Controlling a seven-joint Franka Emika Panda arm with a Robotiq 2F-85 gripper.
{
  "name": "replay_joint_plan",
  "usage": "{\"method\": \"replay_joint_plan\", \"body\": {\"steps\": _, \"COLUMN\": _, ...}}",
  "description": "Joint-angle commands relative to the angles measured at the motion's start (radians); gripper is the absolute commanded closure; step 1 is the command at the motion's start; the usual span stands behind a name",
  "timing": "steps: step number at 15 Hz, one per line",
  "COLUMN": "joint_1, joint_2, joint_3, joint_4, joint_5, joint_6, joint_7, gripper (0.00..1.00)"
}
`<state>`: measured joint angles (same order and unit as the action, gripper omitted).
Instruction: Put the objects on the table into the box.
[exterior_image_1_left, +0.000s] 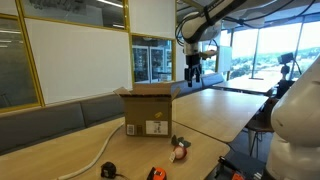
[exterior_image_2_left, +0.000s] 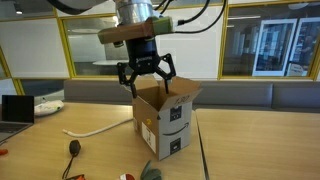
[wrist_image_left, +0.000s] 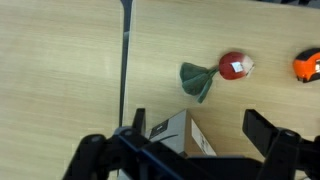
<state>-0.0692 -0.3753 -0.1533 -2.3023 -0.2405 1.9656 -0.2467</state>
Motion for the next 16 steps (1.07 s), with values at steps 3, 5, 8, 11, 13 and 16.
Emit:
{"method": "replay_joint_plan", "body": {"steps": 3, "joint_1": -0.034, "joint_2": -0.032, "joint_3": 0.041, "joint_4": -0.213, "joint_5": 0.012, "joint_6": 0.288, "joint_7": 0.297, "gripper": 0.0}}
{"method": "replay_joint_plan", "body": {"steps": 5, "joint_1": -0.045, "joint_2": -0.018, "joint_3": 0.065, "joint_4": -0.286, "joint_5": 0.004, "joint_6": 0.38, "joint_7": 0.402, "gripper": 0.0}}
{"method": "replay_joint_plan", "body": {"steps": 8, "joint_1": -0.045, "joint_2": 0.045, "joint_3": 0.102, "joint_4": -0.347, "joint_5": 0.039, "joint_6": 0.502, "joint_7": 0.532, "gripper": 0.0}}
{"method": "replay_joint_plan", "body": {"steps": 11, "joint_1": -0.045, "joint_2": 0.142, "joint_3": 0.147, "joint_4": -0.375, "joint_5": 0.051, "joint_6": 0.621, "joint_7": 0.657, "gripper": 0.0}}
{"method": "replay_joint_plan", "body": {"steps": 13, "joint_1": -0.053, "joint_2": 0.219, "joint_3": 0.167, "joint_4": -0.375, "joint_5": 0.042, "joint_6": 0.699, "joint_7": 0.744, "gripper": 0.0}}
{"method": "replay_joint_plan", "body": {"steps": 16, "joint_1": -0.057, "joint_2": 0.351, "joint_3": 0.162, "joint_4": -0.349, "joint_5": 0.038, "joint_6": 0.795, "joint_7": 0.851, "gripper": 0.0}}
